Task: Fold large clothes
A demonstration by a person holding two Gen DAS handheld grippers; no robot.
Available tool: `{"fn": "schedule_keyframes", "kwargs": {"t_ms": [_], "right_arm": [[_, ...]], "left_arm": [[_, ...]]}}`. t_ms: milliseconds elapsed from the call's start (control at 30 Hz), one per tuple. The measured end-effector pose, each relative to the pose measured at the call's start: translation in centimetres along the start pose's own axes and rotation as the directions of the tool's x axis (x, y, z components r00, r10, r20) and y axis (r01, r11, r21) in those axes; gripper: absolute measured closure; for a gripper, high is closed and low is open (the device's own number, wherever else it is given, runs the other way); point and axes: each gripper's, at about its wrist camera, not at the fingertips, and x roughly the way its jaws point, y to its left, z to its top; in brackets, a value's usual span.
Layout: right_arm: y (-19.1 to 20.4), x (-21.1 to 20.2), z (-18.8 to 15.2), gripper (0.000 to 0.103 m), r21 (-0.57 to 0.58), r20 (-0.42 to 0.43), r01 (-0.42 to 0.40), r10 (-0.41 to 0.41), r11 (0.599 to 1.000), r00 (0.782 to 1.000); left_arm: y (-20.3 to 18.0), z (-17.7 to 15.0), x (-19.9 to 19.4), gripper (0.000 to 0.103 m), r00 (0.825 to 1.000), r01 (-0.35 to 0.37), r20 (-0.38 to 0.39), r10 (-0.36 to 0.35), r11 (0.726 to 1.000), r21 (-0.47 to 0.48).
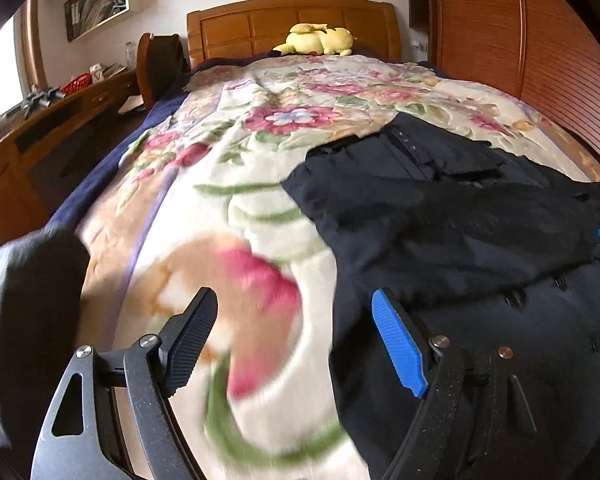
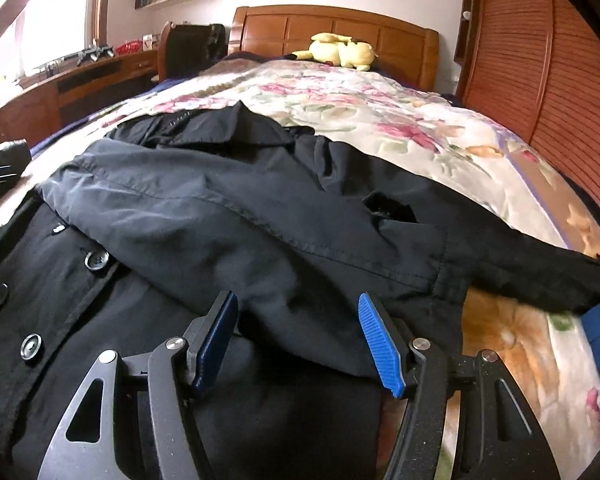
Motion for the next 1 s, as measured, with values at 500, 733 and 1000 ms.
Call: {"fn": "schedule_keyframes", "kwargs": {"t_ms": [500, 733, 1000], "right_arm": [[-1.0, -2.0, -0.7, 0.038, 0.011, 0.054, -0.013, 0.012, 1.000, 0.998], [-1.0, -2.0, -0.6, 0.038, 0.008, 0.054, -0.019, 0.019, 1.000, 0.998], [-1.2, -2.1, -0.6, 0.038, 0.011, 0.067, -0.018, 0.017, 1.000, 0.998]], "left_arm": [[-2.0, 4.7, 8.6, 0.056, 0.991, 0.069, -0.120, -0.064, 0.997, 0.037], [-2.4, 4.0, 9.4, 0.059, 0.985, 0.073, -0.158, -0.067, 0.997, 0.038], [-3.8, 3.9, 9.3, 0.094, 0.985, 0.073, -0.163, -0.057, 0.993, 0.091]]}}
